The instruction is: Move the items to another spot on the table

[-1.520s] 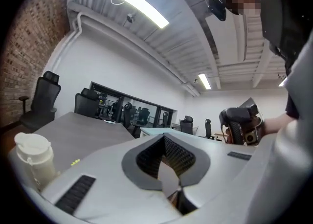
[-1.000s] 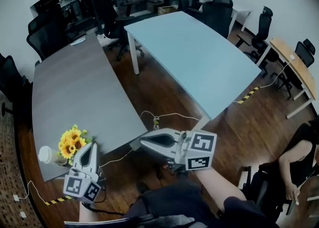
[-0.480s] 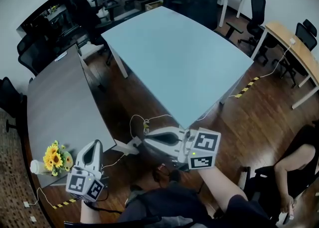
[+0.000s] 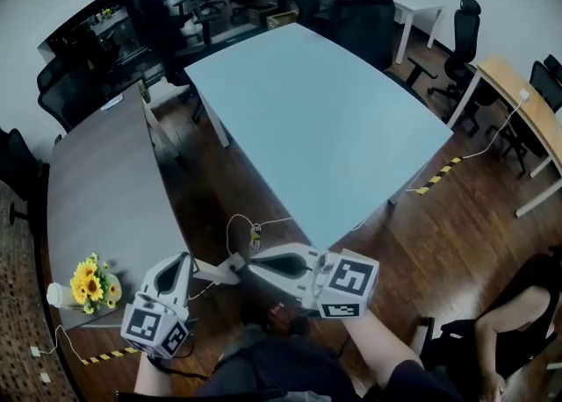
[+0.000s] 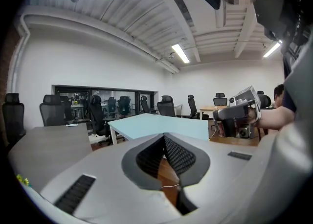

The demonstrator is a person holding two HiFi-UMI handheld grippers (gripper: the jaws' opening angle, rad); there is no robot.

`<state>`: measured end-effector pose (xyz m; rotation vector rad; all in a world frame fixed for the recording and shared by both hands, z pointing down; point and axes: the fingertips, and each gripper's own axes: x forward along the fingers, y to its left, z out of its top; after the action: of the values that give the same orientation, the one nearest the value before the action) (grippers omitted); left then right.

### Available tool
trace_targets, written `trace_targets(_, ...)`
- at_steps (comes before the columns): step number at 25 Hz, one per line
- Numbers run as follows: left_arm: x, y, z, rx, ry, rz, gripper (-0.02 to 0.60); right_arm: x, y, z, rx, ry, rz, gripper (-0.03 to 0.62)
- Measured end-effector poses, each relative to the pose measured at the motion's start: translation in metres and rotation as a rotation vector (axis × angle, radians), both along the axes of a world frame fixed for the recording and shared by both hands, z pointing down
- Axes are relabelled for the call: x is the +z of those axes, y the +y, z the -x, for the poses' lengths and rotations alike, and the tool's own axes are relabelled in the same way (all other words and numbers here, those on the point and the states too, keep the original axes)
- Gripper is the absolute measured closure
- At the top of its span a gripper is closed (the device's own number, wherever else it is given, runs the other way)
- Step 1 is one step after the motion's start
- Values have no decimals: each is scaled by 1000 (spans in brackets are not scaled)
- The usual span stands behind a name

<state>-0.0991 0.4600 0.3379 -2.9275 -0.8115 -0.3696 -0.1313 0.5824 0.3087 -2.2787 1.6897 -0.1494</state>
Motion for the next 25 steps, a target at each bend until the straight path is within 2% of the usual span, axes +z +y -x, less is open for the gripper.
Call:
trace_targets(5,7,-39,-17,-31,-23,124,580,-5,-28,-21,21,14,47,615)
trace_targets(8,9,-68,-33,-42,-17,150,580,-5,-57,-39,23,24,86,615)
trace_targets(17,26,-137,-86,17,-40,237,581,2,-155,-85,39,37,196,615)
trace_targets(21,29,-137,-108,41,-52,260,581,9,-153,-106,57,15,237,615)
trace_targets(25,31,-132,-130,51,-72,244,581,9,-140,-138,94,-10,222,615)
